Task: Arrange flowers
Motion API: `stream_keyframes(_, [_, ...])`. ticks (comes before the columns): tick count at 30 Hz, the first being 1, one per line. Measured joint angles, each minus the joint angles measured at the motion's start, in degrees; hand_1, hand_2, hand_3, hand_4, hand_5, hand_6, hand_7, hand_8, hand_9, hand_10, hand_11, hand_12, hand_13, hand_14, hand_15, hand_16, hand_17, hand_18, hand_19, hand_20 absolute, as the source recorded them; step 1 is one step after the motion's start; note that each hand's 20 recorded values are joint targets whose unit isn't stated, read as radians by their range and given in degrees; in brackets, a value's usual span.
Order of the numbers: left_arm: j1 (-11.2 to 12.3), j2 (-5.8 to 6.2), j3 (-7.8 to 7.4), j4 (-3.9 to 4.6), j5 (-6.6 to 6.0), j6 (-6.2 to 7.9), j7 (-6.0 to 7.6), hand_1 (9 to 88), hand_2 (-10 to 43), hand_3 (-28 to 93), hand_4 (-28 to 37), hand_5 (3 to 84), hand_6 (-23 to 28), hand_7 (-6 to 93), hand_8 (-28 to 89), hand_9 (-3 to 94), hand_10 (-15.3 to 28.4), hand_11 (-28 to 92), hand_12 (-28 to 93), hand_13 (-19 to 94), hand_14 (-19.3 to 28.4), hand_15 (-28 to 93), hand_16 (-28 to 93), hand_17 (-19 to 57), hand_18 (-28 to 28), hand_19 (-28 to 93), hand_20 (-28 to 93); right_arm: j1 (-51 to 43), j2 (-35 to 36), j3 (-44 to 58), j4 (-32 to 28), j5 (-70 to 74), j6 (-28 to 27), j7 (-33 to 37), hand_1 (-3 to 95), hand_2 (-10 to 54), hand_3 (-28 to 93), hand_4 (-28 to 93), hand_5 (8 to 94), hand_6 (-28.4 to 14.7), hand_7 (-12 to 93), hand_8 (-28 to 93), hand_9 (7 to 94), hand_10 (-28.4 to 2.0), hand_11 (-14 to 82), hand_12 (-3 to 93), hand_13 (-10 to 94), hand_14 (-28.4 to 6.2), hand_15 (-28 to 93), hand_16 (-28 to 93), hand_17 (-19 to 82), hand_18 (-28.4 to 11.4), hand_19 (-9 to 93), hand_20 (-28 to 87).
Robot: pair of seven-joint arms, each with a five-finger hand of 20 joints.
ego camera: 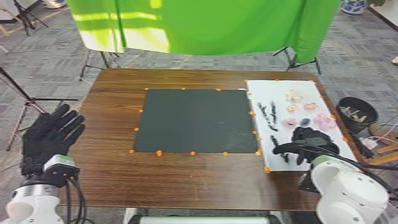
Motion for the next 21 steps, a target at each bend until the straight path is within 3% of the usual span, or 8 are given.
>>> stream_keyframes(4, [-0.03, 0.1, 0.01, 0.12, -0.03, 0.0, -0.04, 30.5, 11.6, 70, -28.3, 44.4, 11.1, 14.7, -8, 36.8, 17.5, 28, 10, 26, 18.1, 41, -10, -6.1, 15.8, 38, 7, 0.59, -0.38, 0.48, 0.44, 4.68, -2.47, 0.36, 32.0, -9.3, 72, -19, 64.0, -7.4, 22, -8, 73.0, -19.5, 20.2, 19.0, 73, -14.4, 33, 19, 45, -19.7, 93, 17])
stream_keyframes(6, [-0.03, 0.11, 0.01, 0.14, -0.06, 0.02, -0.04, 30.5, 11.6, 70, -28.3, 44.4, 11.1, 14.8, -8, 36.8, 17.5, 28, 10, 26, 18.1, 41, -10, -6.1, 15.8, 38, 7, 1.15, -0.65, -0.04, 0.9, 6.04, -3.1, 0.56, 39.2, -9.2, 74, -21, 65.4, -5.2, 23, -9, 75.1, -17.5, 20.0, 18.8, 76, -12.9, 32, 19, 46, -18.4, 93, 15])
stream_keyframes(9, [-0.04, 0.11, 0.07, 0.15, -0.18, 0.04, -0.04, 30.7, 11.9, 70, -28.3, 44.4, 11.2, 14.9, -8, 36.8, 17.4, 28, 10, 26, 18.1, 41, -10, -6.1, 15.8, 38, 7, 2.81, -1.05, -1.73, 1.57, 5.62, -3.11, 0.97, 48.5, -9.5, 70, -24, 70.0, -4.0, 22, 5, 79.8, -15.7, 18.7, 18.6, 79, -11.8, 30, 21, 48, -17.3, 92, 12])
stream_keyframes(12, [-0.14, 0.12, 0.29, 0.16, -0.22, 0.05, -0.08, 30.8, 11.9, 70, -28.3, 44.5, 11.1, 14.9, -8, 37.0, 17.5, 28, 10, 26, 18.1, 41, -10, -6.1, 15.8, 38, 7, 4.1, -1.36, -2.98, 2.55, 4.59, -2.35, 1.16, 54.6, -7.8, 71, -26, 77.5, -2.2, 21, 6, 85.4, -14.5, 15.1, 23.1, 83, -10.2, 27, 22, 50, -16.2, 92, 10])
stream_keyframes(17, [-0.22, 0.11, 0.54, 0.17, -0.26, 0.05, -0.38, 31.1, 12.3, 69, -28.3, 44.6, 11.2, 15.1, -8, 37.0, 17.6, 28, 10, 26, 18.1, 41, -10, -6.1, 15.8, 39, 7, 3.86, -1.39, -4.7, 5.42, 0.74, 6.52, 0.18, 55.2, -5.9, 75, -22, 78.6, -1.7, 18, 5, 87.4, -14.0, 12.6, 25.4, 85, -9.6, 25, 26, 52, -15.0, 92, 7])
stream_keyframes(21, [-0.3, 0.01, 0.85, 0.17, -0.26, 0.05, -0.58, 31.1, 12.4, 69, -28.3, 44.6, 11.2, 15.2, -8, 37.0, 17.5, 28, 10, 26, 18.1, 41, -10, -6.1, 15.8, 39, 7, 3.05, -1.51, -4.12, 5.74, 0.53, 8.24, -0.68, 53.6, -7.7, 80, -19, 80.5, -1.6, 17, 5, 89.4, -13.5, 12.0, 27.3, 87, -8.5, 23, 31, 54, -14.1, 93, 6])
